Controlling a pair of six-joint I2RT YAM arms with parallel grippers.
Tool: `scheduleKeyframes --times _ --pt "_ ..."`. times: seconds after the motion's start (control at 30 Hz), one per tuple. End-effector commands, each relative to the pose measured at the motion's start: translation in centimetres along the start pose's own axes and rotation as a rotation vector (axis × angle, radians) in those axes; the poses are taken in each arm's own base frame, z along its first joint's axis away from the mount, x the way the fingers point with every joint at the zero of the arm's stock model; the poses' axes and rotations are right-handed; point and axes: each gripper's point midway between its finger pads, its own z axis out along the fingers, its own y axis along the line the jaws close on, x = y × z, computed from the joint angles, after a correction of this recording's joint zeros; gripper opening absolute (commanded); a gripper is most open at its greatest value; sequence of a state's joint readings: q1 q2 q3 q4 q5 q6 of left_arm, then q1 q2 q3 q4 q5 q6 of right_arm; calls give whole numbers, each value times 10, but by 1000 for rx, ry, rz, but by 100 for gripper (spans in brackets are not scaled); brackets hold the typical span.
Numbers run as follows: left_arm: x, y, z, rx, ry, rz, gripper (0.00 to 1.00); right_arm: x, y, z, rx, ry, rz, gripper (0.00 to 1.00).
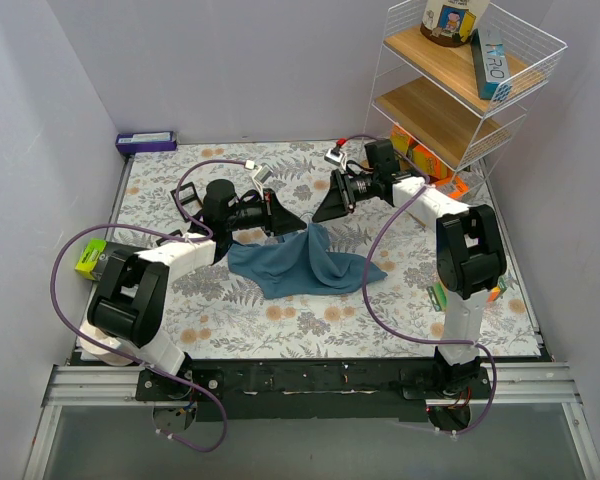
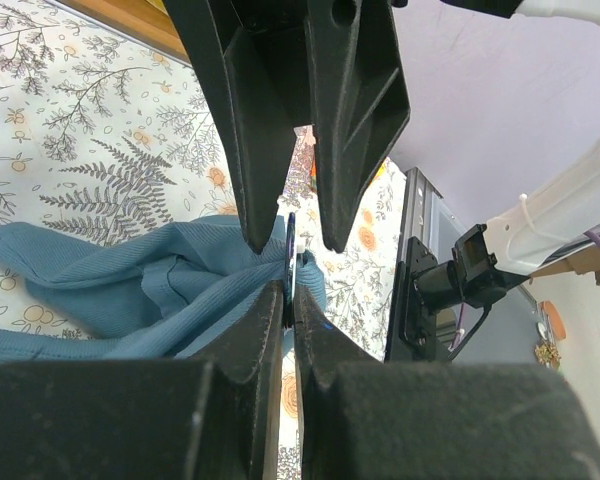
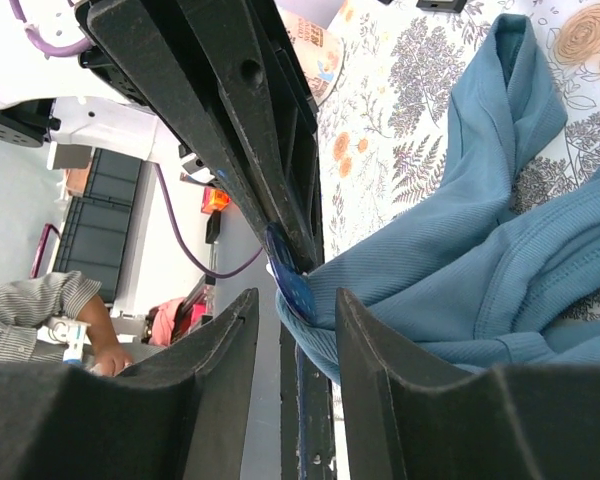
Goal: Remove the brooch from the garment
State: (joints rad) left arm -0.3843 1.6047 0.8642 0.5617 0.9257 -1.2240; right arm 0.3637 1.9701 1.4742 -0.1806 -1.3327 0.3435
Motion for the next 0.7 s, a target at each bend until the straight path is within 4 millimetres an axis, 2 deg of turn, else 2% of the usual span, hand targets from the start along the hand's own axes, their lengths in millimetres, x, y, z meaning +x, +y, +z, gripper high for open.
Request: scheduleKeyframes --times 0.0,0.67 --pt "-20 -11 1 34 -33 53 0 2 11 6 -44 20 -35 45" --pt "-23 -11 2 32 -41 52 0 5 3 9 -15 16 -21 28"
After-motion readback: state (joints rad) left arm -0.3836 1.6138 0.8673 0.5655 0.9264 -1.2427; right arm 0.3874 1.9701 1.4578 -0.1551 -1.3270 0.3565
